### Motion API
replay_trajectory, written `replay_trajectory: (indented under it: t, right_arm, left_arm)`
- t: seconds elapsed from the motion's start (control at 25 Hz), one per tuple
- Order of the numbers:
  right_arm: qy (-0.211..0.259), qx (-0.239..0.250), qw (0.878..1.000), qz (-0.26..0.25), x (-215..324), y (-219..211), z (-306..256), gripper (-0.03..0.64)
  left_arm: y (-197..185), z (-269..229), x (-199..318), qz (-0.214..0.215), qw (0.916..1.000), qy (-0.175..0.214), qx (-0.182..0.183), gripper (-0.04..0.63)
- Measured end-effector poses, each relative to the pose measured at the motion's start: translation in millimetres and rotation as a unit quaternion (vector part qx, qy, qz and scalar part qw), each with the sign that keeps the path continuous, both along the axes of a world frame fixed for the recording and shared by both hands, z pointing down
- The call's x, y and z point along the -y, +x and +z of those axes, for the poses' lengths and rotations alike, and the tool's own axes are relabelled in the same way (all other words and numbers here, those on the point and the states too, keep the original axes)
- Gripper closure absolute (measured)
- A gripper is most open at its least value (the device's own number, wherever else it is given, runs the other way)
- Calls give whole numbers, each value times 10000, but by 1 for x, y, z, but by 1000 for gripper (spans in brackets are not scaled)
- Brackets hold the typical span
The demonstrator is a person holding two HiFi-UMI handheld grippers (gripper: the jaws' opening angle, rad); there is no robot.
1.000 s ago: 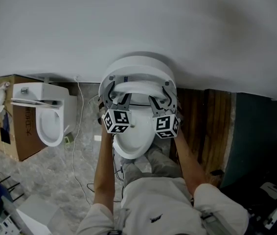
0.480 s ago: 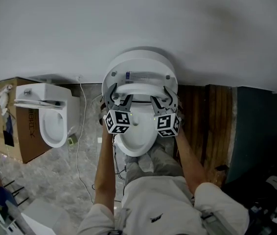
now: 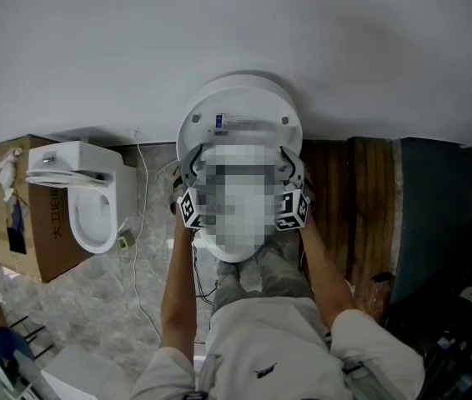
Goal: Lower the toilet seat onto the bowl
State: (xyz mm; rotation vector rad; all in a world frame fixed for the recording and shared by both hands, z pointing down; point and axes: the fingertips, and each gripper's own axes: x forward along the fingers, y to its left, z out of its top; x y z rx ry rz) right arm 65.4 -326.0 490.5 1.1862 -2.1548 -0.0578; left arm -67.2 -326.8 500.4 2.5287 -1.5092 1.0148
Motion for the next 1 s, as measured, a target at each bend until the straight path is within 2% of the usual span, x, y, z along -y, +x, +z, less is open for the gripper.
replay_trajectory:
  t: [0.52, 0.72, 1.0]
  right_arm:
    - [-40, -83, 9999, 119, -39, 1, 1, 342]
    - [-108, 165, 9998, 84, -57, 0, 0, 342]
    - [-98, 233, 9996, 100, -83, -2, -4, 342]
  left_arm:
    - [1, 0, -40, 244, 9997, -80, -19, 288]
    - [2, 2, -56, 317, 9993, -185, -13, 288]
    - [1, 8, -77, 412, 9988, -250, -33, 284]
